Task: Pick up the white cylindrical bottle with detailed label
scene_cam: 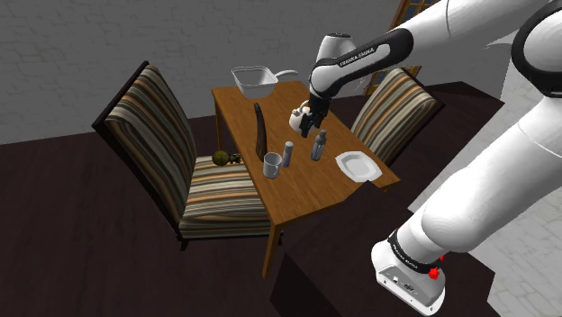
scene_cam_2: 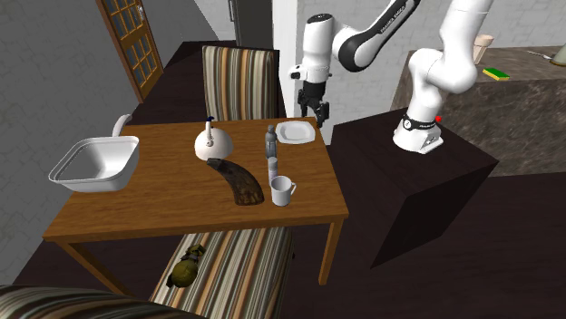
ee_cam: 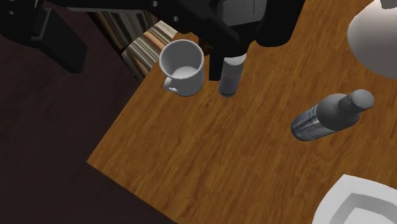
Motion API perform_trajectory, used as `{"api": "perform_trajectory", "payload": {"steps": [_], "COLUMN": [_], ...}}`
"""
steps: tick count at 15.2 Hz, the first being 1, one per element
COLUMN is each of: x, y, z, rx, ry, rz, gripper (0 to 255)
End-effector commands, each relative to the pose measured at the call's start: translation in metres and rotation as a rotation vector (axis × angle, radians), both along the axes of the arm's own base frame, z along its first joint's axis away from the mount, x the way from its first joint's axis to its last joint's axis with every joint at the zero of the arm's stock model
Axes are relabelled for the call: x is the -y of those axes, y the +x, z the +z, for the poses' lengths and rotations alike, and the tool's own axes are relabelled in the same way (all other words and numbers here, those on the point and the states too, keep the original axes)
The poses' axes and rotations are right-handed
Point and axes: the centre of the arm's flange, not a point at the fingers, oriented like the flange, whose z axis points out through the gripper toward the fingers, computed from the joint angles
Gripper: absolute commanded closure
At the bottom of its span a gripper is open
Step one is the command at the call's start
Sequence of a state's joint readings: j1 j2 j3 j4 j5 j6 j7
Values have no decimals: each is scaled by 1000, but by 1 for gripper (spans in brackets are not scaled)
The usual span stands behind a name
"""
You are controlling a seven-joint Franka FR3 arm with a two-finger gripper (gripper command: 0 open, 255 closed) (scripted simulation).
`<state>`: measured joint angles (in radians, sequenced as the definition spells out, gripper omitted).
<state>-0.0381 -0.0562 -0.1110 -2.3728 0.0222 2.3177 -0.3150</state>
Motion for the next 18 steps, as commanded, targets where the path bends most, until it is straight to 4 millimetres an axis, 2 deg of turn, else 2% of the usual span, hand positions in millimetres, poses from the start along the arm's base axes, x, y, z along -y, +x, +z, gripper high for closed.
{"api": "perform_trajectory", "payload": {"steps": [1,16,18], "x": [4,47,49], "y": [15,134,141], "z": [-24,-174,-187], "rx": [1,1,2], "ry": [-6,-46,-48], "rz": [5,38,40], "gripper": [0,0,0]}}
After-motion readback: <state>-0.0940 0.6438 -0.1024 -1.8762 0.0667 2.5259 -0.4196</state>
